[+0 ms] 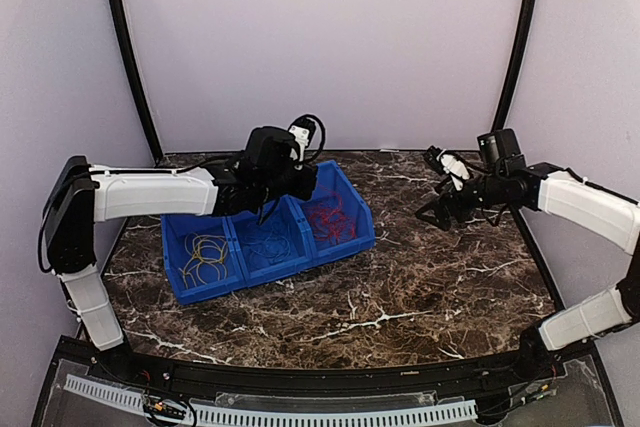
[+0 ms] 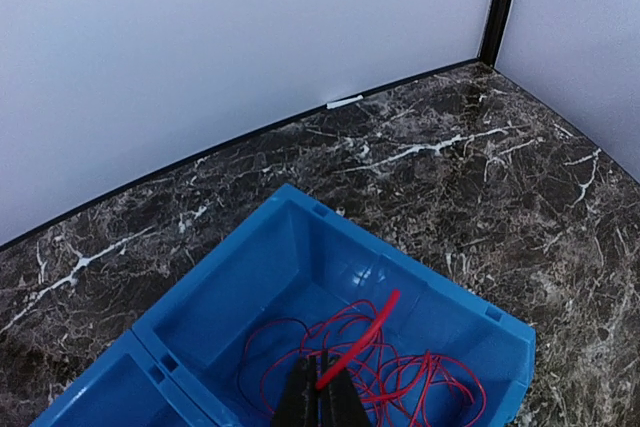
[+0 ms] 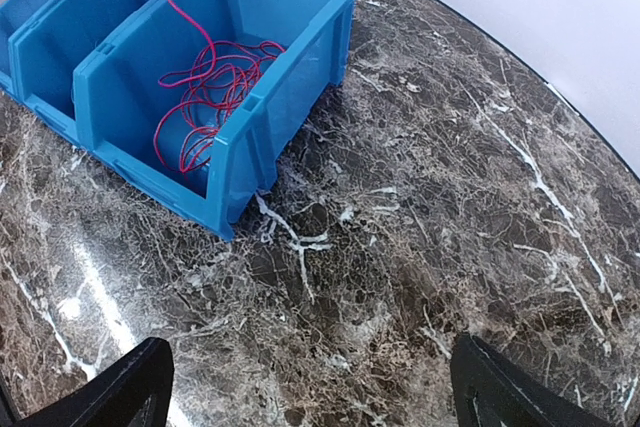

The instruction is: Untangle the cables

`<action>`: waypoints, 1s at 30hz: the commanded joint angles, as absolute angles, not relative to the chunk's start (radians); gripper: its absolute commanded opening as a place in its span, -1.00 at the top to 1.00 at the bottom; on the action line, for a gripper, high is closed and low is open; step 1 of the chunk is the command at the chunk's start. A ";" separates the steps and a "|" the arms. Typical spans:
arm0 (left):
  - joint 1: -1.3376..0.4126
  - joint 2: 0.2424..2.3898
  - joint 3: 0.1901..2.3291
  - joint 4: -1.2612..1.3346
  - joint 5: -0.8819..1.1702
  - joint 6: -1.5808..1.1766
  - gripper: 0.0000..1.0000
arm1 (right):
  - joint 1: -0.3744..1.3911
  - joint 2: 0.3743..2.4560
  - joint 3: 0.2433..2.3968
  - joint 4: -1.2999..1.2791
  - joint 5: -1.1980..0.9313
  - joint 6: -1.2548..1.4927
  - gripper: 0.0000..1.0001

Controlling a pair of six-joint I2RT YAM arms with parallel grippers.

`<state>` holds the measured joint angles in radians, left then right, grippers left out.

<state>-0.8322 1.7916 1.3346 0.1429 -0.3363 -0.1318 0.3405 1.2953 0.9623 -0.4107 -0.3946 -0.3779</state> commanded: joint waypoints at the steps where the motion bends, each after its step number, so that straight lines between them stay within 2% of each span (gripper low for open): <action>1: -0.831 1.787 1.350 0.074 -0.314 -0.174 1.00 | 0.315 1.252 0.878 -0.213 -0.492 -0.329 -0.97; 12: -0.829 1.945 1.509 -0.089 -0.264 -0.130 1.00 | 0.311 1.221 0.816 -0.209 -0.562 -0.357 -0.97; 13: -0.830 1.960 1.524 -0.106 -0.254 -0.130 0.94 | 0.311 1.222 0.818 -0.206 -0.562 -0.357 -0.97; 16: -0.829 1.972 1.586 -0.167 -0.225 -0.140 0.42 | 0.309 1.240 0.833 -0.220 -0.545 -0.360 -0.97; 18: -0.830 1.966 1.596 -0.174 -0.224 -0.150 0.22 | 0.305 1.248 0.833 -0.224 -0.540 -0.365 -0.97; 20: -0.830 1.953 1.596 -0.180 -0.224 -0.160 0.12 | 0.302 1.250 0.824 -0.220 -0.541 -0.372 -0.97; 30: -0.830 1.745 1.459 -0.124 -0.238 -0.165 -0.14 | 0.301 1.294 0.836 -0.218 -0.536 -0.381 -0.97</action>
<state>-0.8322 1.8870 1.5055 -0.1474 -0.2287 -0.1616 0.3073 1.2823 0.8242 -0.2527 -0.5426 -0.3679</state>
